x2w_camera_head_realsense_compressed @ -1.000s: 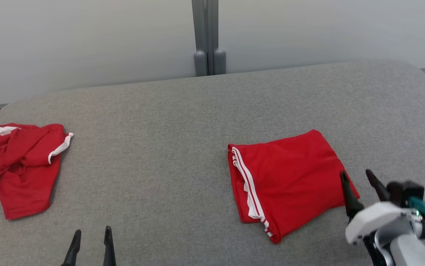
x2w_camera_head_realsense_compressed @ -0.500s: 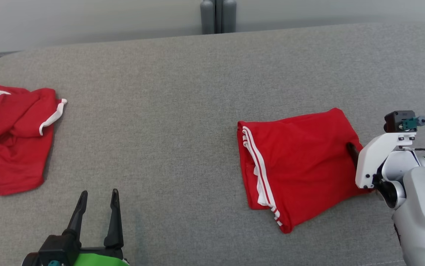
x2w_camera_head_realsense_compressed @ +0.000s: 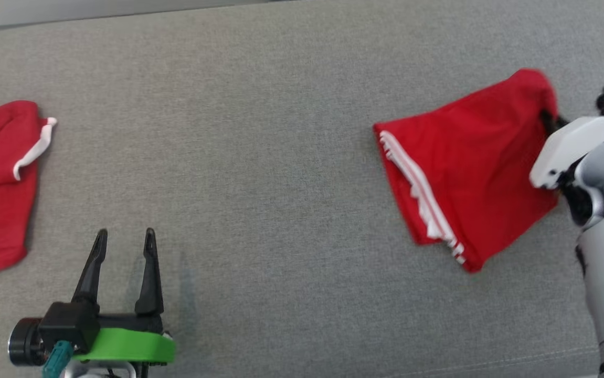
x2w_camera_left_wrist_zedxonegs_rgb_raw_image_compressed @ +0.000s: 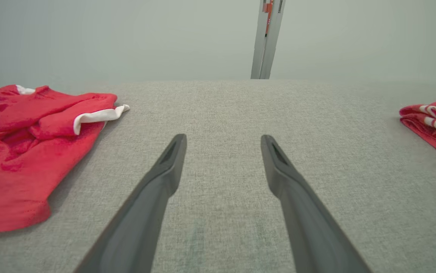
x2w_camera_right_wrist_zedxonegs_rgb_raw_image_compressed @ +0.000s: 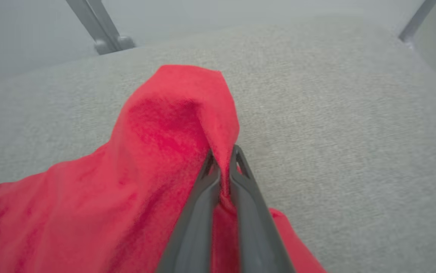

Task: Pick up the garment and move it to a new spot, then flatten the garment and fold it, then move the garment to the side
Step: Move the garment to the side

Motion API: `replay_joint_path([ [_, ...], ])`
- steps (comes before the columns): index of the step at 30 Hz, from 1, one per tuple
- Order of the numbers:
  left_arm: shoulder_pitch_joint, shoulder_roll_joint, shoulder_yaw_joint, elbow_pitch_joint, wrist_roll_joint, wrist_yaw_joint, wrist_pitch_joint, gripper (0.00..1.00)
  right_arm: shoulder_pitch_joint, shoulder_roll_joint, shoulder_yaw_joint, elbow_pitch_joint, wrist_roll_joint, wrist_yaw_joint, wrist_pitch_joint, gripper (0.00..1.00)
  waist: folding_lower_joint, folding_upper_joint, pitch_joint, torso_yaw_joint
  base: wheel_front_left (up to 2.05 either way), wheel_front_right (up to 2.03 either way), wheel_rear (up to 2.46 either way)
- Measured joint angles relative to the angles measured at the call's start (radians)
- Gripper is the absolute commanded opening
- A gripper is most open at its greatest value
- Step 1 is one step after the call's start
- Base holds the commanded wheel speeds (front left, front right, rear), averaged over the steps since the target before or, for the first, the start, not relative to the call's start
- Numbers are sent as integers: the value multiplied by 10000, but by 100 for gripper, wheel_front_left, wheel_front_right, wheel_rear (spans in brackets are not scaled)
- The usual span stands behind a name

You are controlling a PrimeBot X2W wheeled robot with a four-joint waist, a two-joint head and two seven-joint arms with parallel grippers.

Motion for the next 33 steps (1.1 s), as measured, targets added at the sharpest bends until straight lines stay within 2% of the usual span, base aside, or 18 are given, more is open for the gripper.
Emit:
replay_joint_path([
  [6,-1011,487,-407,-255,249,-81,0,100,-1204,-761,-1287,201,-1308,0,-702,0,0,0,954,-460,0,0,0],
  [11,-1528,922,-617,-533,224,-86,0,100,-2270,-1467,-2500,278,-2079,0,-706,0,1,0,1940,-634,0,0,0],
  [18,-1448,1133,-387,-765,136,-96,0,100,-2913,-2470,-3674,313,-3287,0,-339,0,1,0,2966,-597,0,0,0],
  [23,-1330,1133,-366,-796,121,-96,0,100,-3325,-2497,-4318,454,-3979,0,-483,0,2,0,3184,-380,0,0,0],
  [24,-1311,1114,-349,-805,121,-96,0,100,-3340,-2504,-4451,451,-4230,0,-652,19,1,0,3178,-337,0,0,0],
  [25,-1298,1081,-341,-811,123,-96,0,100,-3354,-2523,-4544,447,-4514,0,-823,100,2,0,3146,-310,0,0,0],
  [29,-1244,911,-211,-823,123,-96,0,100,-3343,-2527,-4811,357,-5246,0,-1699,100,1,0,2924,-282,0,0,0],
  [33,-1103,683,-25,-746,105,-96,0,100,-2977,-2104,-4648,142,-5250,0,-3080,100,1,0,2491,-292,0,0,0],
])
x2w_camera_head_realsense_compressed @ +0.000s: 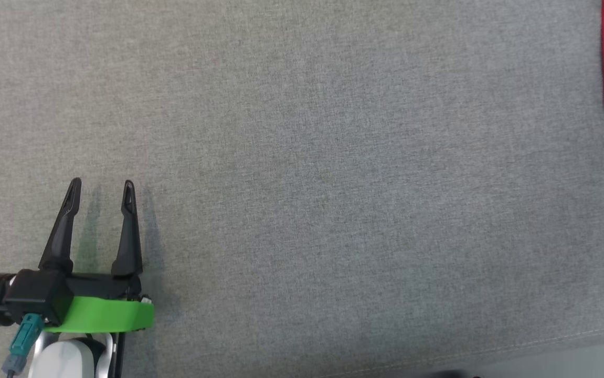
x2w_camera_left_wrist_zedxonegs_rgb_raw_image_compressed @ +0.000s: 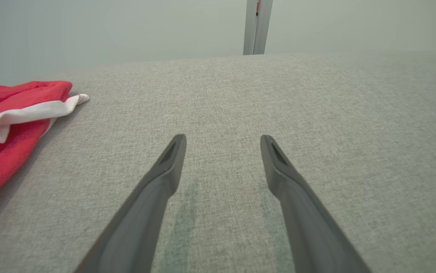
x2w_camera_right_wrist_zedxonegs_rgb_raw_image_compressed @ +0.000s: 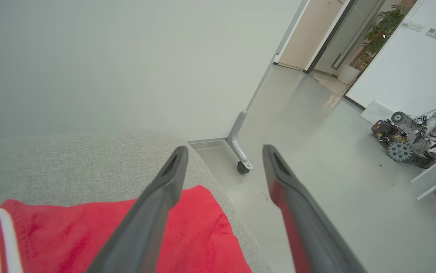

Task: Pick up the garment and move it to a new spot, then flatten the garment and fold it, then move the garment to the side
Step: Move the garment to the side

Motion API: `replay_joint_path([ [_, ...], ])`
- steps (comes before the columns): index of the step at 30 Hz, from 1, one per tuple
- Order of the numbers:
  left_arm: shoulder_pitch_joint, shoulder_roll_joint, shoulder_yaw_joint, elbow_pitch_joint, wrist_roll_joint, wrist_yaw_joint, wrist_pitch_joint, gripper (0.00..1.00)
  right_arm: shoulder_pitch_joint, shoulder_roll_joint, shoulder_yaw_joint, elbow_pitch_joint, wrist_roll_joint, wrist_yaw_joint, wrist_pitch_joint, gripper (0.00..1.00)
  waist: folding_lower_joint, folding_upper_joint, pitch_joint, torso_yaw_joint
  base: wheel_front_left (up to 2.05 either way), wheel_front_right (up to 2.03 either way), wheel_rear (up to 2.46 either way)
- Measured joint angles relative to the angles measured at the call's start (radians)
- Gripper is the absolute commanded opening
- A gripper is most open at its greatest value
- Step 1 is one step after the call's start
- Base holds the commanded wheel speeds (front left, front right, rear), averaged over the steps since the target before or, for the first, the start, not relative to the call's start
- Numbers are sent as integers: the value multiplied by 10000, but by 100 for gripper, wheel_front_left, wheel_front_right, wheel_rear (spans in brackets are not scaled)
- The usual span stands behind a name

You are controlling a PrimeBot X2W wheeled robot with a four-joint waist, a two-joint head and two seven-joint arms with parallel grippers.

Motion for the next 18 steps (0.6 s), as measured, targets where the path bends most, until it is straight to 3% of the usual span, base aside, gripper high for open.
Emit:
replay_joint_path([
  [6,720,-433,376,403,-142,-2,0,100,1780,1216,1459,-466,872,0,-1799,100,0,0,-1037,-63,0,0,0],
  [13,1842,-663,629,786,-318,50,0,100,5161,2694,3233,-2138,2033,0,-2150,100,-1,0,-2576,-171,0,0,0],
  [15,2204,-683,602,959,-418,75,0,100,6838,3101,4048,-3313,2337,0,-2169,100,-1,0,-3307,-205,0,0,0],
  [18,2513,-690,407,1149,-560,163,0,100,8302,3335,4381,-4067,2734,0,-2174,100,-1,0,-3963,-207,0,0,0],
])
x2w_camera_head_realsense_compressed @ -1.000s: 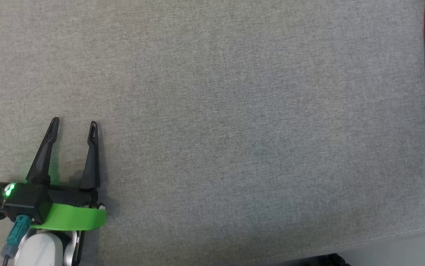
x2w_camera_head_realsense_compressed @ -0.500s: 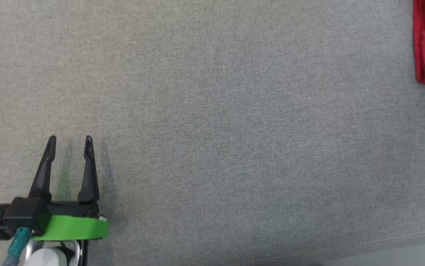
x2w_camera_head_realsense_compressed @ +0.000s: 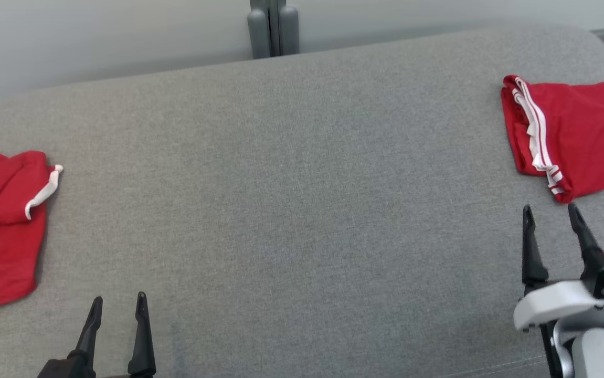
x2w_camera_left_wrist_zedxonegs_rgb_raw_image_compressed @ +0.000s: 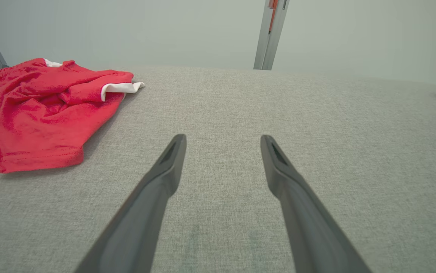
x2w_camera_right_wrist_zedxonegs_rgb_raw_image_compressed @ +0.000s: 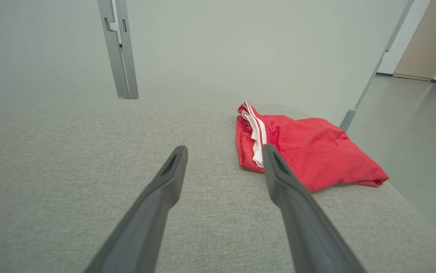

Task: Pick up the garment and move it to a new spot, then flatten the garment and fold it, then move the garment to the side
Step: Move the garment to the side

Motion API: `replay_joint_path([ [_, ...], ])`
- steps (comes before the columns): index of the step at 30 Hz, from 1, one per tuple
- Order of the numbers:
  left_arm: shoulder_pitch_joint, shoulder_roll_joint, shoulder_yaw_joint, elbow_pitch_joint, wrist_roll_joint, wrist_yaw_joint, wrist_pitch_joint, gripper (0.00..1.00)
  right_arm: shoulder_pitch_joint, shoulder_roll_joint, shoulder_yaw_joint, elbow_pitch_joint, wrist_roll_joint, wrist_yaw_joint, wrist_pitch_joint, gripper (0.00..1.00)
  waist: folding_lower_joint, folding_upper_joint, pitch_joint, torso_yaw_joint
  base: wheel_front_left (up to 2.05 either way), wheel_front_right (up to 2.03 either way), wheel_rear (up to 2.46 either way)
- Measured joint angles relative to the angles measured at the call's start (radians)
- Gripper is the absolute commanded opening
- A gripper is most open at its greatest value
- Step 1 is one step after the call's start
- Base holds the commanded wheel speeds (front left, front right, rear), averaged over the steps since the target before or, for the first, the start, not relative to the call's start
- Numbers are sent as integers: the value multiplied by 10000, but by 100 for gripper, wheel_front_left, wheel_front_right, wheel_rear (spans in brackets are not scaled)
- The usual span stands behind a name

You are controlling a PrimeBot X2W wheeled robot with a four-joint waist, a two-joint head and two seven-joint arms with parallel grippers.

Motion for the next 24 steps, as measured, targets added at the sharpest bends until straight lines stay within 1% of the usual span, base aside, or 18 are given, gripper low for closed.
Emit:
replay_joint_path([
  [2,120,-19,-38,19,-138,157,0,100,795,73,295,-355,167,-2,2,100,0,0,-390,18,0,0,0],
  [5,211,-13,-96,59,-219,249,0,100,1537,111,564,-721,451,0,0,100,0,0,-904,85,0,0,0],
  [7,286,-15,-173,111,-222,249,0,100,1987,134,499,-665,930,0,0,100,0,0,-1211,165,0,0,0],
  [10,435,-17,-267,222,-192,265,0,100,2499,109,802,-433,1101,-2,0,100,0,0,-1569,323,0,0,0],
  [14,517,-15,-387,221,-234,416,0,100,2587,127,1189,-291,1072,0,0,100,0,0,-1875,573,0,0,0],
  [24,547,-17,-506,236,-270,435,0,100,2253,130,1415,-81,1151,0,2,100,0,0,-1986,799,0,0,0],
])
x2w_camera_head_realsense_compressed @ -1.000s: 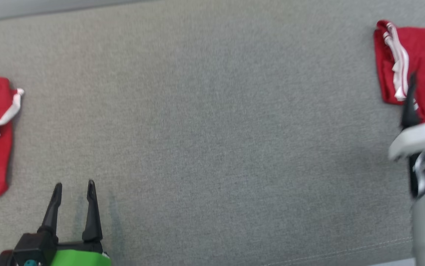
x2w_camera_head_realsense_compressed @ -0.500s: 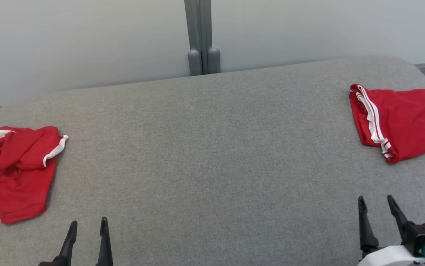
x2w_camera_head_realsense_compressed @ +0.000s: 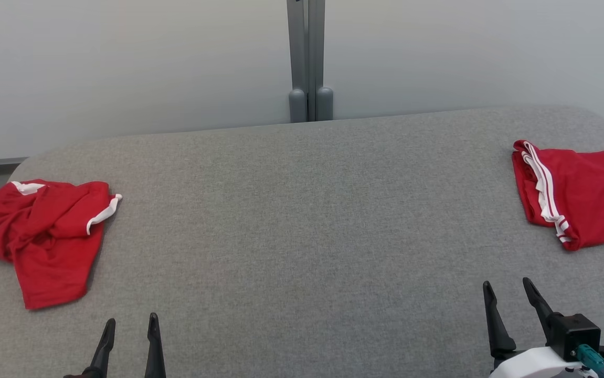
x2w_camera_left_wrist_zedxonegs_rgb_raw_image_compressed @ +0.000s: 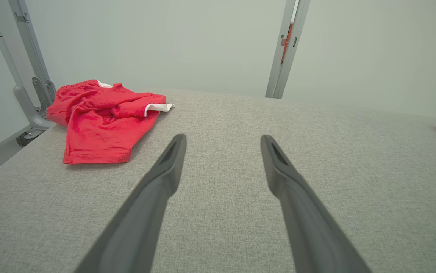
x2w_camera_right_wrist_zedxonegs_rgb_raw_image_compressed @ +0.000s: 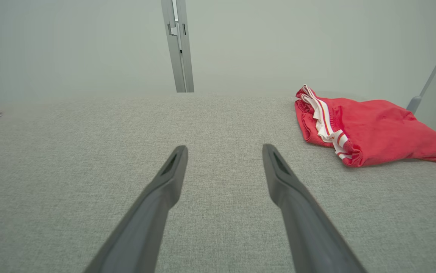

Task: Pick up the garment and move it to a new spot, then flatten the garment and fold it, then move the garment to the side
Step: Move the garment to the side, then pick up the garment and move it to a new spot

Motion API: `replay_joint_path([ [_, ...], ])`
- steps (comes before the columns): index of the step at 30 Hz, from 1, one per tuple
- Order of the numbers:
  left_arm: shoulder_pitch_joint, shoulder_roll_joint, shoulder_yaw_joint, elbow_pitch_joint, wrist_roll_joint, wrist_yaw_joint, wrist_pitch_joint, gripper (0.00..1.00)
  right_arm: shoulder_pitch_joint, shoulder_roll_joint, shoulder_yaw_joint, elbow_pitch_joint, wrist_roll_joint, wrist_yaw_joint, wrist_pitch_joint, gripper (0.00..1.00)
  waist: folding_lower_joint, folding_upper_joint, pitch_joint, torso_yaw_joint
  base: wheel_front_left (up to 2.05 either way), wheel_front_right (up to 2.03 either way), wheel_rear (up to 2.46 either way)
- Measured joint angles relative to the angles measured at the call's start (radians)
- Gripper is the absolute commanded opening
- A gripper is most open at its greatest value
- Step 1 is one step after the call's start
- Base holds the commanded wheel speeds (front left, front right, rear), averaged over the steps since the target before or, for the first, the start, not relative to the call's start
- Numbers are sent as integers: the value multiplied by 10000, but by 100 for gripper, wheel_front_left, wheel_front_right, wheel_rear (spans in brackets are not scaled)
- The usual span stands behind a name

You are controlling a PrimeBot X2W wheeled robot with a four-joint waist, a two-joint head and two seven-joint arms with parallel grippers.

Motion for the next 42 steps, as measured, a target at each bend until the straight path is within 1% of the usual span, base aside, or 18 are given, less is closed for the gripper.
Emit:
replay_joint_path([
  [15,-4,0,46,-33,15,-23,0,100,7,-2,90,88,88,0,-2,100,0,0,75,-9,0,0,0],
  [21,-116,-2,4,-2,77,-61,0,100,108,-6,221,40,199,0,-2,100,0,0,81,317,0,0,0],
  [25,-140,-2,-75,6,105,-59,0,100,286,-2,431,90,299,0,-2,100,0,0,65,844,0,0,0],
  [28,-102,-4,-58,-4,107,-27,0,100,315,-4,570,113,456,0,-2,100,0,0,42,1365,0,0,0],
  [33,294,-2,98,-46,94,71,0,100,180,0,1007,224,556,0,-2,100,0,0,-11,2374,0,0,0],
  [38,574,-2,288,-151,-6,79,0,100,-44,4,1315,313,619,0,-2,100,0,0,-54,3300,0,0,0],
  [42,580,0,305,-186,-115,71,0,100,-114,8,1540,368,545,0,-2,100,0,0,-2,3707,0,0,0],
])
